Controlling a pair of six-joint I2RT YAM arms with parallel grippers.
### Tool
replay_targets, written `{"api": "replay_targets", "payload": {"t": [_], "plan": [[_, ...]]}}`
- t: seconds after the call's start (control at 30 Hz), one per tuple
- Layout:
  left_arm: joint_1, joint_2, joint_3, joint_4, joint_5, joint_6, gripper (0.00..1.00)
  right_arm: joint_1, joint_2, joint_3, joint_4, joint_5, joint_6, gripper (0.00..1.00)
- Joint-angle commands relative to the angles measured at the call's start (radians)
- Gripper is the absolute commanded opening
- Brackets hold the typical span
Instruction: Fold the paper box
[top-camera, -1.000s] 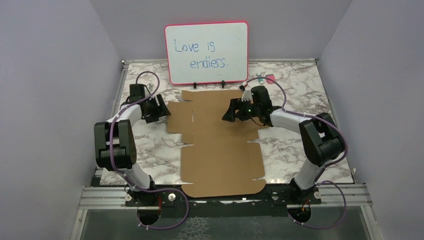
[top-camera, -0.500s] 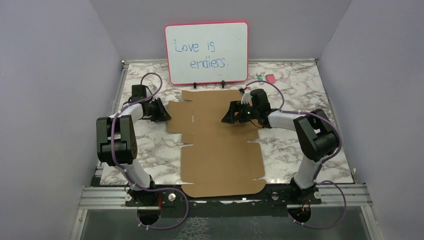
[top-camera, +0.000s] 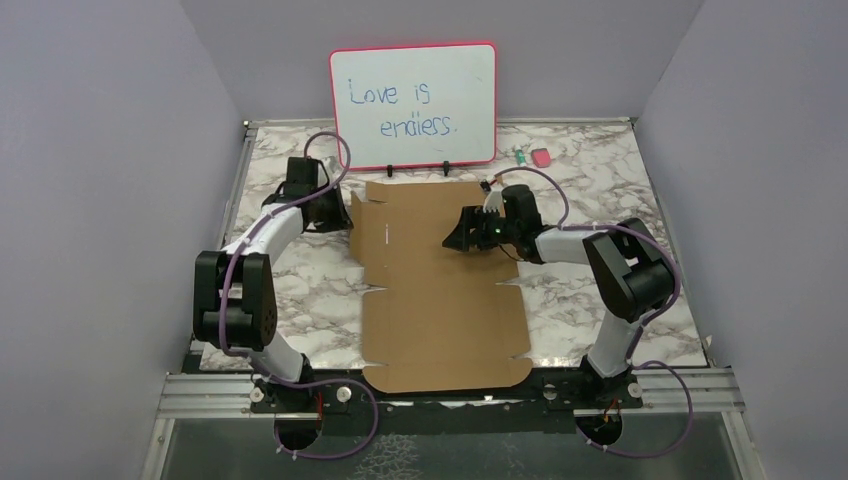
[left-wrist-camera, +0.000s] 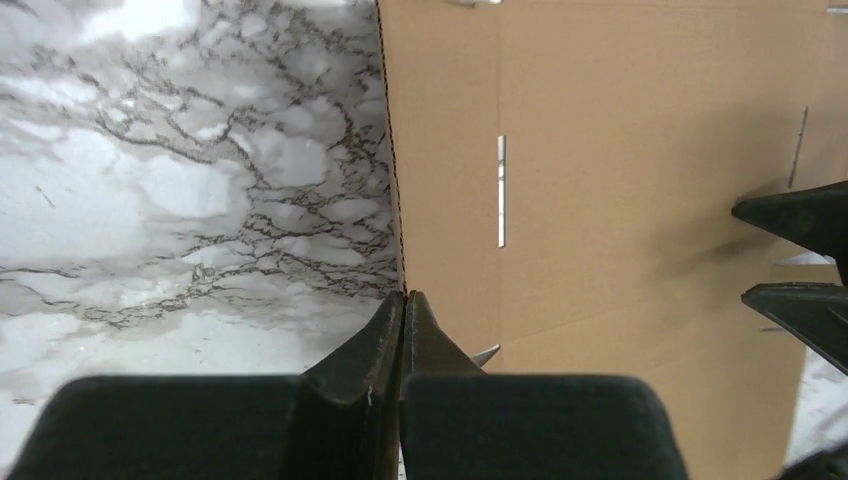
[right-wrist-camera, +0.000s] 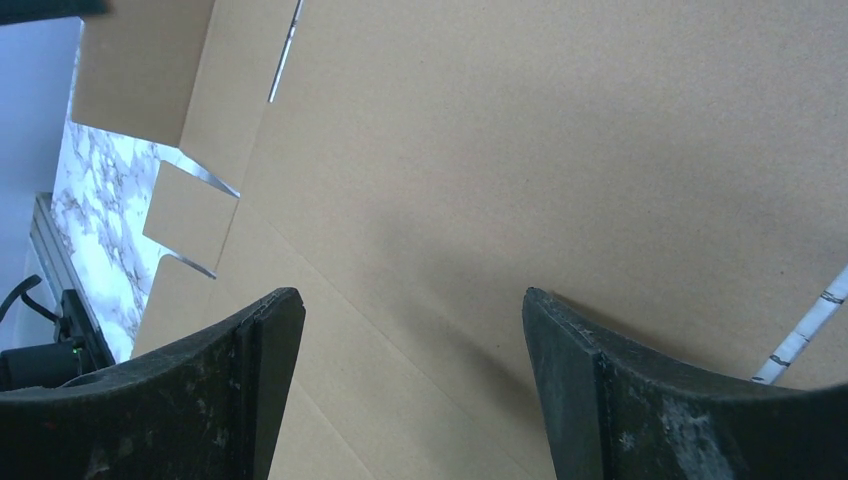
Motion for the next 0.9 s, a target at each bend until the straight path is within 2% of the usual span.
{"api": "replay_targets", "payload": {"t": [0.0, 0.37, 0.63, 0.87], "plan": [[-0.111, -0.068, 0.082, -0.081, -0.202, 0.029, 0.00, 0.015, 0.018, -0.044, 0.010, 0.029, 0.021, 0.85], [-0.319, -0.052, 0.187, -0.186, -0.444, 0.029, 0.00, 0.018, 0.010, -0.080, 0.049, 0.081, 0.053, 0.85], [-0.490, 0.038, 0.278, -0.259, -0.624, 0.016, 0.00, 0.020, 0.003, -0.101, 0.066, 0.107, 0.070, 0.85], [-0.613, 0.163, 0.365, -0.337, -0.790, 0.028, 0.06, 0.021, -0.005, -0.096, 0.066, 0.112, 0.076, 0.85]]}}
